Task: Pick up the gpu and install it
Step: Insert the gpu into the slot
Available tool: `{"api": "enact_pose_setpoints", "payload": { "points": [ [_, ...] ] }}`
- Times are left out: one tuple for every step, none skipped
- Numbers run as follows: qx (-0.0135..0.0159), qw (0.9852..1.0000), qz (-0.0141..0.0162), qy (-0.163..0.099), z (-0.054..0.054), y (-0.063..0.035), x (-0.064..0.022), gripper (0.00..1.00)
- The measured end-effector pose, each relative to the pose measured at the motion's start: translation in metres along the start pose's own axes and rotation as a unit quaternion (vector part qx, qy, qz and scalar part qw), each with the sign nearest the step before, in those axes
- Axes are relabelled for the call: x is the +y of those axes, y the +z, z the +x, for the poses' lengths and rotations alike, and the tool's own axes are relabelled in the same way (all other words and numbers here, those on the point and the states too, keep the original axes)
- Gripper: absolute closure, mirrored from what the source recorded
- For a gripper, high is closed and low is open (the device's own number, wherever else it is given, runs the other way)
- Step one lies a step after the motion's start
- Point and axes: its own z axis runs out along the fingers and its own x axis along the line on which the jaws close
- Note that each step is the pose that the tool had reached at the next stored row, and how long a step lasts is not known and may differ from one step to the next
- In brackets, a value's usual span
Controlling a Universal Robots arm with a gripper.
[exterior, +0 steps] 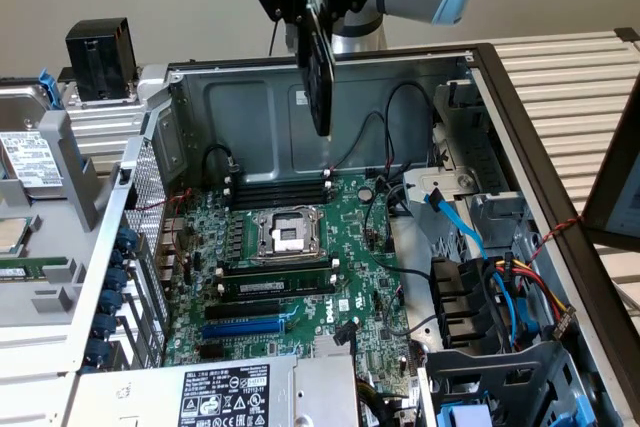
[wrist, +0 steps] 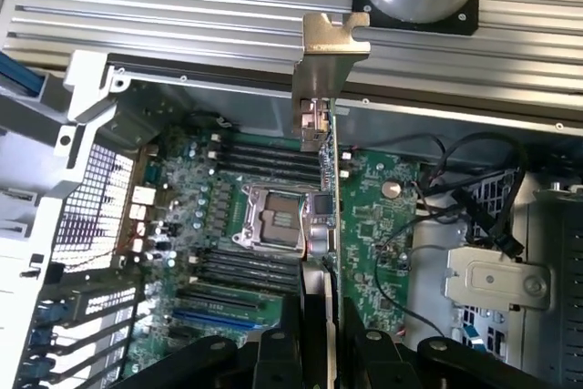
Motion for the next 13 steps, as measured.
{"api": "enact_pose_setpoints", "payload": {
  "points": [
    [0.0017, 1.0, 0.0002, -0.009, 0.0, 0.0, 0.0, 0.72],
    [0.0034, 0.9998, 0.0004, -0.018, 0.0, 0.0001, 0.0, 0.72],
    [0.0051, 0.9996, 0.0005, -0.026, 0.0, 0.0001, 0.0, 0.72],
    [0.0068, 0.9993, 0.0005, -0.036, 0.0, 0.0003, -0.0001, 0.72],
    [0.0084, 0.999, 0.0006, -0.044, 0.0, 0.0003, -0.0001, 0.72],
    [0.0102, 0.9985, 0.0006, -0.053, 0.0, 0.0004, -0.0001, 0.72],
    [0.0119, 0.998, 0.0008, -0.062, 0.0, 0.0005, -0.0001, 0.72],
    [0.0136, 0.9974, 0.0011, -0.071, 0.0, 0.0005, -0.0001, 0.72],
    [0.0152, 0.9967, 0.0014, -0.08, 0.0, 0.0005, -0.0001, 0.72],
    [0.0168, 0.9959, 0.0017, -0.089, 0.0, 0.0006, -0.0001, 0.72],
    [0.0184, 0.9951, 0.002, -0.098, 0.0, 0.0006, -0.0001, 0.72],
    [0.02, 0.9941, 0.0024, -0.106, 0.0, 0.0006, -0.0001, 0.72],
    [0.0217, 0.993, 0.0028, -0.116, 0.0, 0.0007, -0.0001, 0.72]
  ]
}}
